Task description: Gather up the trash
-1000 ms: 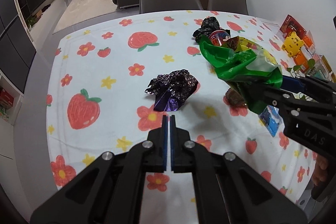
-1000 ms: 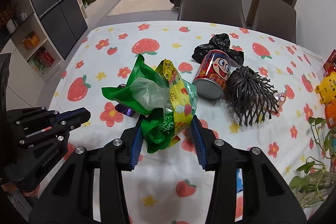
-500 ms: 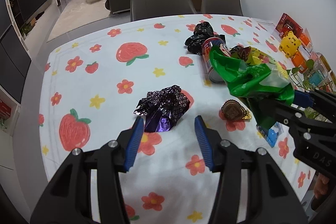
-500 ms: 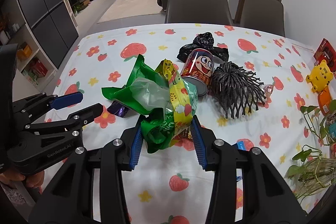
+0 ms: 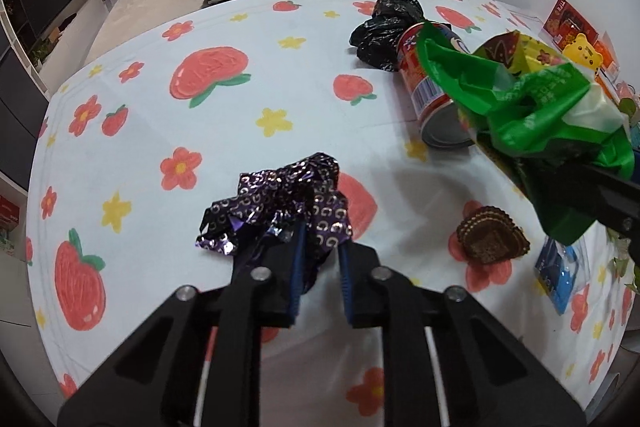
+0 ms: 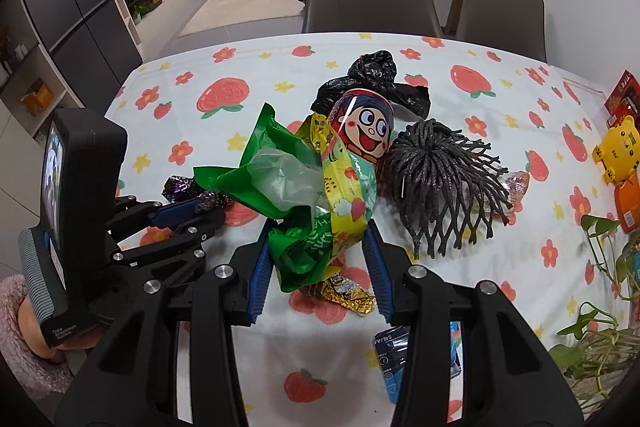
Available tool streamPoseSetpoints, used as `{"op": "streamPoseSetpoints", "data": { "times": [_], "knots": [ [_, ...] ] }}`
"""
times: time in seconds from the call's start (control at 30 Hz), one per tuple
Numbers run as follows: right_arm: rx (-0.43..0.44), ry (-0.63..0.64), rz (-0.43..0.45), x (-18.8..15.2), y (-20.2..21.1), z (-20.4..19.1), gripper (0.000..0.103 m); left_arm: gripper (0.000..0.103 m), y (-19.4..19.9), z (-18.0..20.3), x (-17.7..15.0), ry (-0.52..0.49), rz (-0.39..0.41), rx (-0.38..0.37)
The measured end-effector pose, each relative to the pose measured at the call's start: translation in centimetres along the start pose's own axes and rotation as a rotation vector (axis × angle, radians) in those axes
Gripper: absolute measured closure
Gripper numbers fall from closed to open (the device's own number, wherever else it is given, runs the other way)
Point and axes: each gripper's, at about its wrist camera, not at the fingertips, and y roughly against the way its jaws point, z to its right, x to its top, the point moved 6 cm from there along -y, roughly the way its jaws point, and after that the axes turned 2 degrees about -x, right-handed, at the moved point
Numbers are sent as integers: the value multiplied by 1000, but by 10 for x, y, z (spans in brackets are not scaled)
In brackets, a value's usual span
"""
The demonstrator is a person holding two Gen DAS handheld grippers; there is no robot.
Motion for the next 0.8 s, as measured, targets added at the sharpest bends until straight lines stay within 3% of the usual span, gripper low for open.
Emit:
{"op": "streamPoseSetpoints", "data": {
  "times": [0.07, 0.43, 0.8],
  "knots": [
    [1, -3, -1, -1, 0, 1, 62, 96, 3, -2, 1, 5, 10, 1],
    [7, -11, 7, -12, 23, -13, 62, 97, 59, -6, -5, 8, 64, -1],
    [-29, -60, 84, -55, 111, -35, 62, 97, 156, 13, -45, -55, 153, -28]
  ]
}}
